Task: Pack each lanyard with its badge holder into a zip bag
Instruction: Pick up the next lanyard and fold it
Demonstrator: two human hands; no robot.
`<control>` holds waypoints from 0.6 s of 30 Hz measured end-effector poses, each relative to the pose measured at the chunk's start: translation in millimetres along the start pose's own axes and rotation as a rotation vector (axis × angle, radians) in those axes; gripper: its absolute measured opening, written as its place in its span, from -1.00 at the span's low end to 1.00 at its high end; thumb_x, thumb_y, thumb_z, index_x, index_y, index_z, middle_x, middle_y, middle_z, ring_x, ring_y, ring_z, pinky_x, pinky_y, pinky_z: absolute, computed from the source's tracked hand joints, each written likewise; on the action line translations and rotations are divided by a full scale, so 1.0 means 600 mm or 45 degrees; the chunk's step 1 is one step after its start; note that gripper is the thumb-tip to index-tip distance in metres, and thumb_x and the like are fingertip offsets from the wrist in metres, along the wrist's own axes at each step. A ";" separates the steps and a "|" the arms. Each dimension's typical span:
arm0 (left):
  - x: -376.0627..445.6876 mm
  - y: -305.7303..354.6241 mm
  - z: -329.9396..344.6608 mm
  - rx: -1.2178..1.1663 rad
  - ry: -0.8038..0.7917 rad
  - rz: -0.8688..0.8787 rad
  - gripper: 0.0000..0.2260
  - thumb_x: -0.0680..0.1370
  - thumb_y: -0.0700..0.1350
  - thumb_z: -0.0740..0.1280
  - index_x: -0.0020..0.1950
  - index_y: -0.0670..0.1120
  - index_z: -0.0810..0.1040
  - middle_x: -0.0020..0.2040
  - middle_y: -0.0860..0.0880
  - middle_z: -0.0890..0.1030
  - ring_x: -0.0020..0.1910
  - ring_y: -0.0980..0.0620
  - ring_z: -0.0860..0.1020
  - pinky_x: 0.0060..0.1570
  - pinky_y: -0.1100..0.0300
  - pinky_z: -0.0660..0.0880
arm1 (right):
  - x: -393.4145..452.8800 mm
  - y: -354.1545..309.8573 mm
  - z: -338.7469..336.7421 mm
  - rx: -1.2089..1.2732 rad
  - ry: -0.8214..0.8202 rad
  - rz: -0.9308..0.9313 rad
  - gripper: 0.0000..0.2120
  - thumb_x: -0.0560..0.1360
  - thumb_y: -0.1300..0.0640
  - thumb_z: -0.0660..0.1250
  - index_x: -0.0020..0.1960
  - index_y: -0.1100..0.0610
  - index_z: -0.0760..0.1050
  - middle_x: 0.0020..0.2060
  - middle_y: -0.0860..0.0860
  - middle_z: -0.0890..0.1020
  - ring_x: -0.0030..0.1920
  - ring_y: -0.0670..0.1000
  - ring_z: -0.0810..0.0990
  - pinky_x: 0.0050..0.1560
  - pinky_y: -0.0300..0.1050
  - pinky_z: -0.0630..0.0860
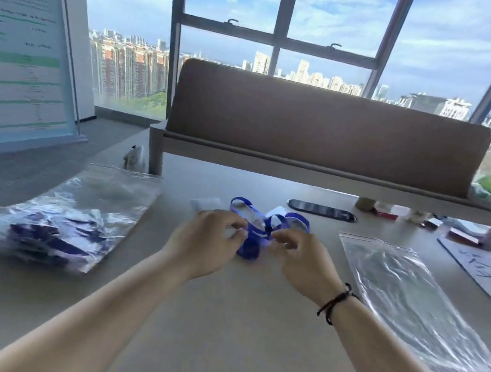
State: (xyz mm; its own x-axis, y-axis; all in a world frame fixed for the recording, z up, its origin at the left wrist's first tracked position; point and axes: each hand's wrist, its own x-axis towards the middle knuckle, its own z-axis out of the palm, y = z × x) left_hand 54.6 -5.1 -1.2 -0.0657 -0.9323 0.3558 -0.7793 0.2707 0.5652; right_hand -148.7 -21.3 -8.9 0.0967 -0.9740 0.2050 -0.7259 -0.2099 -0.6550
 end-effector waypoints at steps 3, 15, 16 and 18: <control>0.003 0.054 0.068 -0.030 -0.160 0.076 -0.82 0.56 0.07 0.29 0.10 0.13 0.63 -0.05 0.15 0.68 -0.04 0.07 0.62 0.02 0.05 0.58 | -0.027 0.071 -0.055 -0.151 0.051 0.092 -0.79 0.53 -0.04 0.35 0.12 -0.04 0.62 0.07 -0.13 0.68 0.13 -0.05 0.62 0.10 -0.15 0.49; 0.011 0.135 0.233 0.141 -0.285 0.325 -0.64 0.57 0.08 0.29 0.36 0.07 0.52 0.35 0.15 0.55 0.35 0.14 0.46 0.33 0.20 0.37 | -0.081 0.191 -0.106 -0.862 0.136 -0.106 -0.66 0.48 -0.12 0.32 0.19 -0.02 0.60 0.20 -0.01 0.61 0.26 0.06 0.53 0.40 0.19 0.30; 0.012 0.132 0.233 0.136 -0.267 0.317 -0.64 0.56 0.07 0.29 0.35 0.08 0.52 0.34 0.15 0.55 0.35 0.14 0.46 0.33 0.20 0.38 | -0.080 0.187 -0.102 -0.853 0.130 -0.154 -0.66 0.49 -0.12 0.32 0.20 -0.02 0.60 0.21 -0.02 0.61 0.27 0.05 0.53 0.41 0.19 0.28; 0.012 0.125 0.229 0.140 -0.213 0.292 -0.64 0.55 0.07 0.29 0.33 0.08 0.54 0.34 0.15 0.55 0.36 0.14 0.46 0.34 0.17 0.37 | -0.080 0.179 -0.092 -0.812 0.054 -0.215 -0.65 0.55 -0.13 0.23 0.27 -0.05 0.55 0.29 -0.07 0.56 0.36 0.00 0.45 0.47 0.17 0.17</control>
State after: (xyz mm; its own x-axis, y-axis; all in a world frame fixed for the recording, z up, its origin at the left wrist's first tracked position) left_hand -89.9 -24.2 -58.5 -0.3421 -0.8789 0.3324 -0.7944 0.4594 0.3974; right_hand -268.7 7.9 -48.8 0.2270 -0.9251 0.3042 -0.9654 -0.2550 -0.0549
